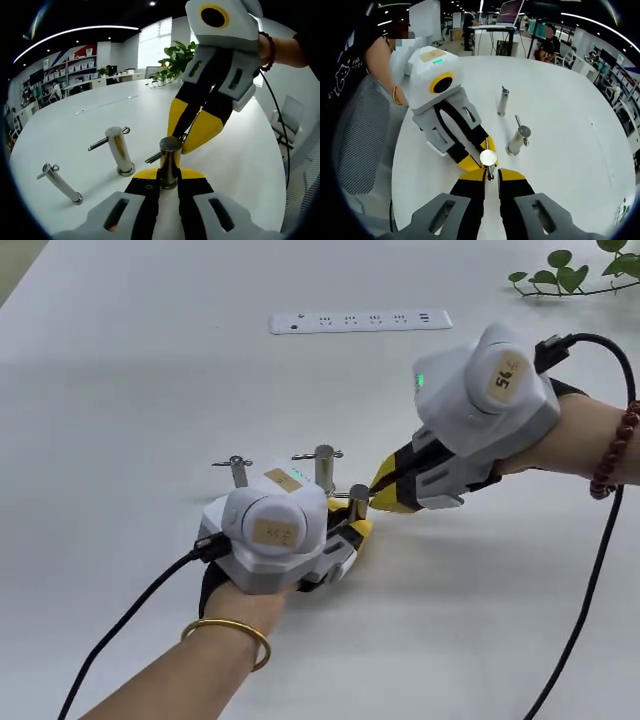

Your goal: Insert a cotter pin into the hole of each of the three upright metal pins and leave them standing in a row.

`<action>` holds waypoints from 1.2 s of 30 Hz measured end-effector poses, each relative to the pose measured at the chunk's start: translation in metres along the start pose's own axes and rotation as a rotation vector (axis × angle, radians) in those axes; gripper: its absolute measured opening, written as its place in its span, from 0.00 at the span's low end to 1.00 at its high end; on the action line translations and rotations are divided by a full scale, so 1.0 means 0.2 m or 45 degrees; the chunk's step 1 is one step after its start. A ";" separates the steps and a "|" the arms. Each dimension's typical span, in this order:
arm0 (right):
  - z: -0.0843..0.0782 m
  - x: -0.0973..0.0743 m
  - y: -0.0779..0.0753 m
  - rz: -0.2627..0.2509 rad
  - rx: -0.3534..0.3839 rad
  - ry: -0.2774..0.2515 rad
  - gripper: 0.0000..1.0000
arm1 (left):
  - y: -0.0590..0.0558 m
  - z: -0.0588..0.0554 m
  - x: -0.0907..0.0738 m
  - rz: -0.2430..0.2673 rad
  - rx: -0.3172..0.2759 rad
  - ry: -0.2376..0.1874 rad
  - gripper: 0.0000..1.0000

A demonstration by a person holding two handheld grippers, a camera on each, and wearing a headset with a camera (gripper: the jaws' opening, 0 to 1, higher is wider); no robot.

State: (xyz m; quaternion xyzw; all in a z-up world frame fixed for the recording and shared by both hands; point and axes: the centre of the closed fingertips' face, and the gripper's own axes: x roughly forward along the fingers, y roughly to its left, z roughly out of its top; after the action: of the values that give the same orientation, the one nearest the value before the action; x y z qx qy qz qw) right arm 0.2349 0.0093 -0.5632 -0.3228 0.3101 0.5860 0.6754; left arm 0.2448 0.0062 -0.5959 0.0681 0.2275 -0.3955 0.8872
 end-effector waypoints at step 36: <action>0.00 -0.04 0.02 -0.028 0.047 -0.032 0.00 | 0.00 0.00 0.00 0.013 -0.020 -0.002 0.10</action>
State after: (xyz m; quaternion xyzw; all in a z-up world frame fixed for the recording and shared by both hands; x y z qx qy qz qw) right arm 0.2308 0.0060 -0.5571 -0.3062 0.3088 0.5768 0.6915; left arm 0.2450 0.0057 -0.5962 0.0620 0.2294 -0.3894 0.8899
